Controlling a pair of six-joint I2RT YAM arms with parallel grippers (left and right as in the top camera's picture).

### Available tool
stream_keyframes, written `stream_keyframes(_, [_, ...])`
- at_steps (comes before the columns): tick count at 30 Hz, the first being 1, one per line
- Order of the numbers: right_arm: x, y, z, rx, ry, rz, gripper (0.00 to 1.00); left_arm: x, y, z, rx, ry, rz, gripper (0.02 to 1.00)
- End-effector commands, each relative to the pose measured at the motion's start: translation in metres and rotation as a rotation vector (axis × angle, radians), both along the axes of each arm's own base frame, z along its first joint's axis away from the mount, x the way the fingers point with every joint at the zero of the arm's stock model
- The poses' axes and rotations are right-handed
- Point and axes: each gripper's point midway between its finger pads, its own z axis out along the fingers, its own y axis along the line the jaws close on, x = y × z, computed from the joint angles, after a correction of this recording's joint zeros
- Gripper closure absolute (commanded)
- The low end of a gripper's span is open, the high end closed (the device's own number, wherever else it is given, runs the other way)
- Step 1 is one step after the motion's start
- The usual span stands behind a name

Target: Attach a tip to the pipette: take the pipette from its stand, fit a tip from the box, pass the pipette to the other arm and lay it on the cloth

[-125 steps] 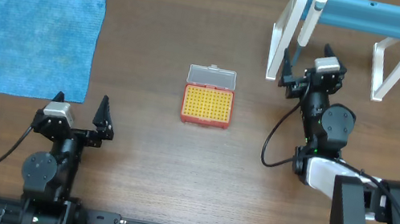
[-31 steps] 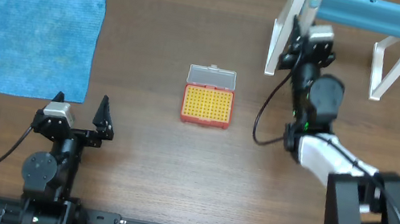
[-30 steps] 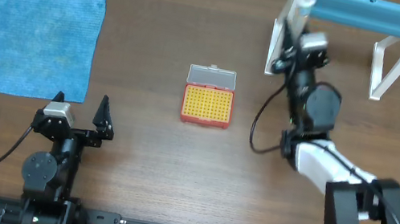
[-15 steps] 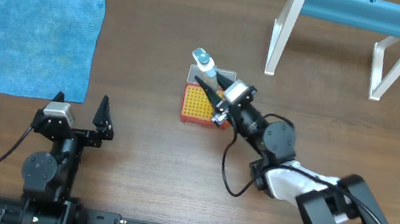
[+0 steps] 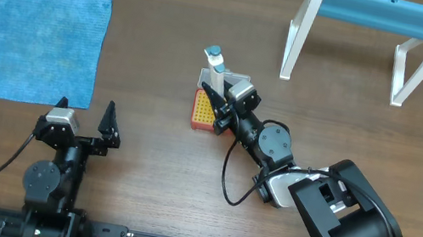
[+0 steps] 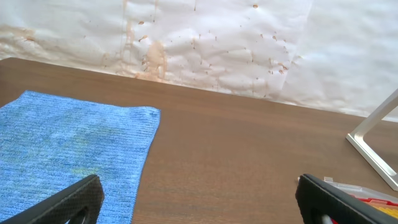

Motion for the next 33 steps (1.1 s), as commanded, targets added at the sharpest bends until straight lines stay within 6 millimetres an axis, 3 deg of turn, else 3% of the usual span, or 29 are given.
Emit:
stream_keyframes(1, [0.016,-0.005,0.013,0.072,0.011,-0.077,0.919,0.0,0.0,-0.001,0.008,0.003,-0.001,0.02])
stream_keyframes(15, [0.035,0.002,0.001,0.051,0.011,-0.092,0.921,0.0,0.0,-0.001,0.008,0.003,-0.001,0.023])
stream_keyframes(33, [0.04,-0.002,-0.008,-0.021,-0.026,-0.109,0.921,0.0,0.0,-0.001,0.008,0.003,-0.001,0.023])
